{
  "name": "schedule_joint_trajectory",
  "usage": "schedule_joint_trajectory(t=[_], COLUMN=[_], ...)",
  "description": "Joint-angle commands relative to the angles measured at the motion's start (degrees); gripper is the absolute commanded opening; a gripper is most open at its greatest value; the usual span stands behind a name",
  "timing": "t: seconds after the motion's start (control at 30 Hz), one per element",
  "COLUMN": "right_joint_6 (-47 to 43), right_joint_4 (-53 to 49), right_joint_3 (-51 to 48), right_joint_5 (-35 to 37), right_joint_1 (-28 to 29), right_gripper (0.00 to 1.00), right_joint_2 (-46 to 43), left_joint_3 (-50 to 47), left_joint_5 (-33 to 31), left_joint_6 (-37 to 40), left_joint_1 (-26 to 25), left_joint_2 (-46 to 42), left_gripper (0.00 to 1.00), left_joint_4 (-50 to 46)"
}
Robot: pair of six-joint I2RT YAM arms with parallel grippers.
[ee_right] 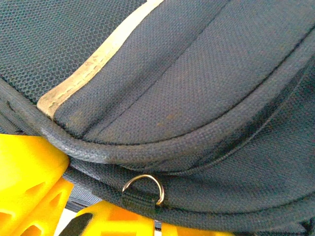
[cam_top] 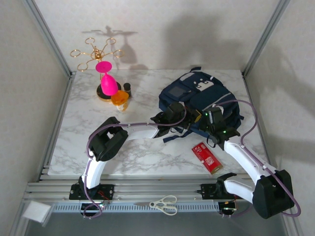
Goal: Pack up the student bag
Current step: Zip the student bag at the top-center of the table.
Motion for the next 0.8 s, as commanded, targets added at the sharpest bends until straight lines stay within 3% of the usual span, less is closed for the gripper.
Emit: schedule_joint_trajectory(t=[0.0, 0.13, 0.3, 0.5, 0.67, 0.77], right_joint_6=[1.74, 4.72, 4.91, 5.64, 5.81, 3.85], right_joint_4=[-4.88, -10.18, -15.33, -21.22, -23.28, -19.02], right_joint_3=[1.97, 2.74, 4.40, 7.31, 10.58, 9.89], right_joint_5=[2.63, -0.39, -5.40, -6.81, -7.56, -12.93], right_joint_1=[-0.51, -1.24, -1.65, -1.66, -1.63, -0.97], right_gripper=[0.03, 0.00, 0.00, 0.00, 0.00, 0.00], right_joint_2=[-0.43, -0.95, -1.39, -0.69, 1.37, 2.85], left_joint_3=[-1.89, -6.34, -12.57, -12.64, -8.41, -6.85], left_joint_5=[-2.44, -6.04, -6.15, -6.51, -2.67, -1.31], left_joint_6=[3.62, 7.14, 11.55, 19.44, 24.45, 26.59], left_joint_1=[1.29, 3.92, 8.95, 15.00, 19.12, 19.73], left_joint_2=[-5.68, -9.29, -13.49, -14.39, -11.25, -11.15], left_gripper=[0.00, 0.00, 0.00, 0.00, 0.00, 0.00], left_joint_4=[2.25, -1.25, -2.86, -8.15, -11.57, -12.53])
